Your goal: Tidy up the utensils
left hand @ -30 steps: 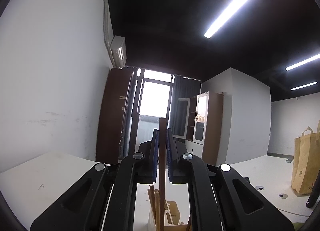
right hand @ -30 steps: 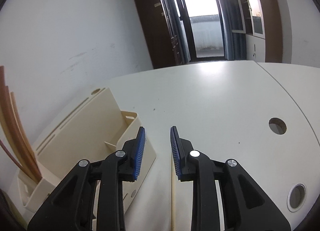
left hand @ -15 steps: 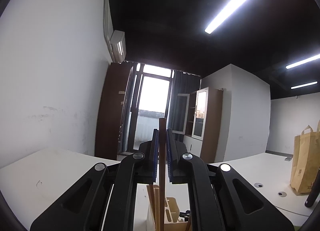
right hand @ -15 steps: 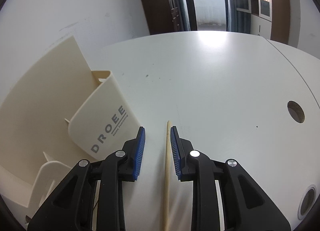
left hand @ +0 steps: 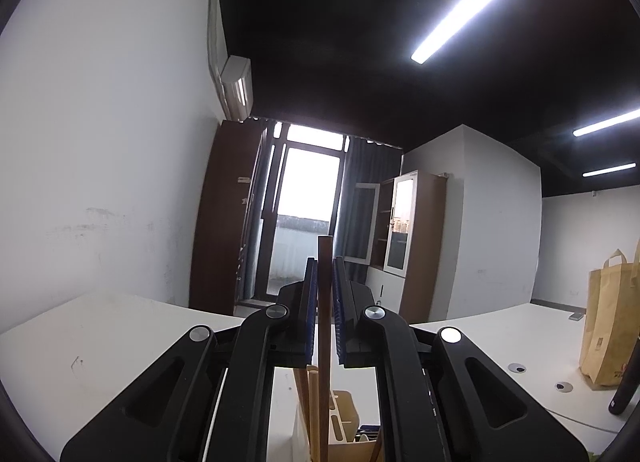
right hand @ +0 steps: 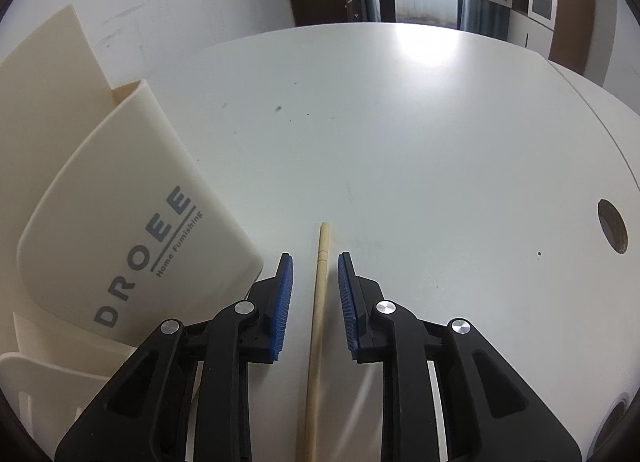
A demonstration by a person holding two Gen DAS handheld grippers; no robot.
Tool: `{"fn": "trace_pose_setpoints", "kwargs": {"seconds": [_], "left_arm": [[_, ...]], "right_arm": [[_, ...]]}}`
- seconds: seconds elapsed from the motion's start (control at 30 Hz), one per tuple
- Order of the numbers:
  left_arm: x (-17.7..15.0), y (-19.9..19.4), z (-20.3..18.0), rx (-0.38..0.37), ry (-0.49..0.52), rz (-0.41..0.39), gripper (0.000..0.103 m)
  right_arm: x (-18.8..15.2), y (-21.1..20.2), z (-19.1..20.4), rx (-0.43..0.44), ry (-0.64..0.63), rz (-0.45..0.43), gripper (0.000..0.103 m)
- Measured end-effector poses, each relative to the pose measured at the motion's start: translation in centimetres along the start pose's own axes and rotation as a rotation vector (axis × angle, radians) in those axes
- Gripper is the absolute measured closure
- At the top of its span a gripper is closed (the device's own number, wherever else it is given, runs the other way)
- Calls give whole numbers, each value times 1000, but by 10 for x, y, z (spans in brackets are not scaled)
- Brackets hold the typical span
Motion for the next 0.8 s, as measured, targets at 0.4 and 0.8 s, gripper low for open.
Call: {"fn": "trace_pose_setpoints", "kwargs": {"seconds": [0.4,0.8], "left_arm": [[-2,5,-1,-4,-2,21,96],[1,7,5,-5,-14,7,96]], "right_arm": [[4,7,0,-12,24,19,98],[18,-89,4,29,86,-242,98]]}}
Point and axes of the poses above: each gripper's, at about its wrist camera, not at the fingertips, and y roughly the way its jaws point, z to its left, x to its top, the point moved 1 cm from there along y, roughly the way its jaws point, and after that the axes turned 3 degrees about -z, right-handed, at the moved point
